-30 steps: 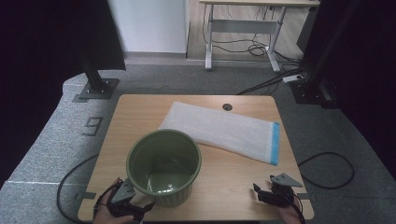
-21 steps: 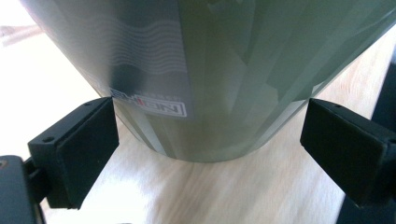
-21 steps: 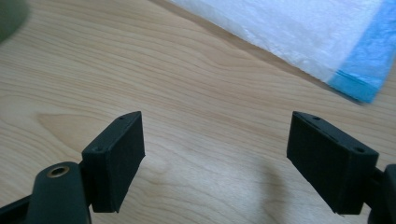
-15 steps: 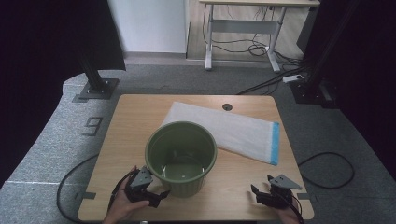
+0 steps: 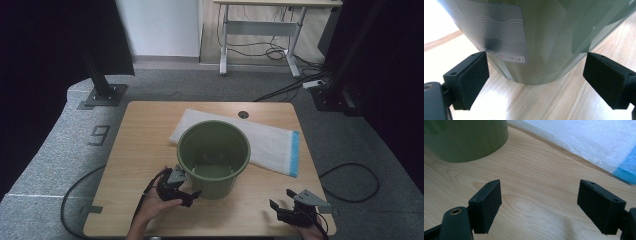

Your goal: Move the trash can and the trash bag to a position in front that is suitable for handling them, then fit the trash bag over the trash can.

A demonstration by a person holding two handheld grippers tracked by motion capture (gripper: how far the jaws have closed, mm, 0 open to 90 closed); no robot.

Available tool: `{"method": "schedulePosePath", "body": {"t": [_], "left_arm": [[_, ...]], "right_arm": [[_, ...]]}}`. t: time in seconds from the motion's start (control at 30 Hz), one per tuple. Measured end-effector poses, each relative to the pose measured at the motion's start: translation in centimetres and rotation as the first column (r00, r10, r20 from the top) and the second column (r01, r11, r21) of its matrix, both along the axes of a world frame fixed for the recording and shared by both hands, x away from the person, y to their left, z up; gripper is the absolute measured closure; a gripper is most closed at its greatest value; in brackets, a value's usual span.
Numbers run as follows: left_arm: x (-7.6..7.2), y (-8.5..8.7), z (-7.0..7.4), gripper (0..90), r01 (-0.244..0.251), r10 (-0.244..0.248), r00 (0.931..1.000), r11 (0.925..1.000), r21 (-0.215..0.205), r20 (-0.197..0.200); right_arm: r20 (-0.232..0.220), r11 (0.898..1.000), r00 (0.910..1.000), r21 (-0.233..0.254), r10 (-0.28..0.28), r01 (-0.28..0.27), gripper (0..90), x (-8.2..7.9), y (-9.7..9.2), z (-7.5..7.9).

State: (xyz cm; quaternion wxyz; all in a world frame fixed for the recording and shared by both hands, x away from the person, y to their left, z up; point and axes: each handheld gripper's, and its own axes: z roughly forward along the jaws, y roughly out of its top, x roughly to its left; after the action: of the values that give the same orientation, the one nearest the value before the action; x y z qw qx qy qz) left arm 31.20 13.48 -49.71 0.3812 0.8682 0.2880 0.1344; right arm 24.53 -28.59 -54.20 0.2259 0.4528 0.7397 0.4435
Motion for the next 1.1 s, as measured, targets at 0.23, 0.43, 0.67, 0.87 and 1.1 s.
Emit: {"method": "schedulePosePath", "body": {"t": [0.23, 0.43, 0.67, 0.87, 1.1], "left_arm": [[-2.3, 1.1, 0.4, 12.4, -0.088, 0.085, 0.9937, 0.9952, 0.043, 0.074], [-3.2, 5.1, -0.7, 11.9, -0.163, 0.16, 0.9859, 0.985, 0.057, 0.048], [-2.8, 8.0, -1.7, 12.6, -0.233, 0.232, 0.9723, 0.9709, 0.055, 0.028], [-3.1, 9.0, -2.5, 13.2, -0.259, 0.259, 0.9658, 0.9634, 0.07, 0.003], [-4.1, 10.1, -3.1, 13.2, -0.297, 0.3, 0.9537, 0.9522, 0.07, -0.025]], "right_arm": [[0.011, 0.999, 0.9997, -0.035, -0.02, 0.02, 19.6, -0.4, 0.2, 0.2], [-0.012, 0.996, 0.9997, -0.084, -0.022, 0.021, 21.4, 0.5, 1.5, 0.1], [-0.032, 0.994, 0.9995, -0.11, -0.002, -0.001, 20.2, 1.3, 2.4, -0.1], [-0.016, 0.99, 0.9988, -0.138, -0.045, 0.043, 24.1, 4.8, 2.6, -0.1], [0.015, 0.982, 0.9975, -0.172, -0.07, 0.071, 34.6, 10.3, 3.9, 0.4]]}}
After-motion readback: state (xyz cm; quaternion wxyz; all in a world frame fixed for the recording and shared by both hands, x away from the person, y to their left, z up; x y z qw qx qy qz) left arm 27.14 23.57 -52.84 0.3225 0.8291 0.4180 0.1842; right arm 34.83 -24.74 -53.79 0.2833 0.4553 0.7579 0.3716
